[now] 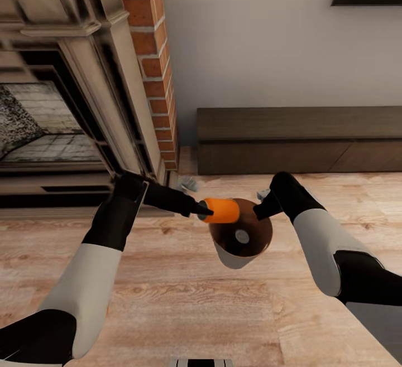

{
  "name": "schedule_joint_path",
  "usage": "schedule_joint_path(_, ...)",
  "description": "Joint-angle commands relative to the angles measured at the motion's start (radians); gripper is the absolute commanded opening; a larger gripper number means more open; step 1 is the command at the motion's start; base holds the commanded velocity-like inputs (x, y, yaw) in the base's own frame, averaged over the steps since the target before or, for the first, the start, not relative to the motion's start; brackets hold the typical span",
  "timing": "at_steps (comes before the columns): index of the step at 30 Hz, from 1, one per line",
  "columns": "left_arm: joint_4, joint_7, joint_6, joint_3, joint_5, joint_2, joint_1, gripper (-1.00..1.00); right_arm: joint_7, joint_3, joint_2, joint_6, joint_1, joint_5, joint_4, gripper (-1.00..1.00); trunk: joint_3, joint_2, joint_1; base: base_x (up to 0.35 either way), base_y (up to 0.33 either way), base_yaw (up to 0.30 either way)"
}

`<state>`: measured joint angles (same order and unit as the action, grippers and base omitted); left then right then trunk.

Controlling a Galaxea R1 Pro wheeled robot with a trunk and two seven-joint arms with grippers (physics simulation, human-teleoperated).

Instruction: Put the three can of soda from the living room inside the tash can in the kitchen.

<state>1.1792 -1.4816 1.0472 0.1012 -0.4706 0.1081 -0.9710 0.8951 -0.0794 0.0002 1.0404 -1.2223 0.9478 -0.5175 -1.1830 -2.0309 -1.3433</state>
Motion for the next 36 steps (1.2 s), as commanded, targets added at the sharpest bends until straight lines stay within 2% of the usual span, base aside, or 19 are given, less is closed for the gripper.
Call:
schedule_joint_path(1,-0.016,0.014,0.000,0.000,0.003,0.003,0.000,-1.00,0.002,-0.001,0.005,0.007,0.000,-0.012,0.000,-1.00,0.000,0.000,0.000,0.000,0.000,0.000)
schedule_joint_path(13,-0.084,0.079,0.000,0.003,0.005,0.027,0.001,-1.00,-0.002,0.003,0.075,0.007,0.000,-0.005,-0.021,-1.00,0.000,0.000,0.000,0.000,0.000,0.000)
schedule_joint_path(16,-0.099,0.115,0.000,0.006,0.005,0.029,0.001,-1.00,-0.005,0.004,0.086,0.007,0.000,-0.004,-0.032,-1.00,0.000,0.000,0.000,0.000,0.000,0.000)
schedule_joint_path(18,-0.104,0.149,0.000,0.008,0.006,0.030,0.001,-1.00,-0.006,0.004,0.090,0.007,0.000,-0.003,-0.036,-1.00,0.000,0.000,0.000,0.000,0.000,0.000)
schedule_joint_path(24,-0.123,0.199,0.000,0.011,0.005,0.029,0.001,-1.00,-0.008,0.003,0.090,0.007,0.000,-0.003,-0.038,-1.00,0.000,0.000,0.000,0.000,0.000,0.000)
schedule_joint_path(36,-0.165,0.269,0.000,0.029,0.003,0.031,0.000,-1.00,-0.008,0.005,0.093,0.007,0.001,-0.003,-0.038,-1.00,0.000,0.000,0.000,0.000,0.000,0.000)
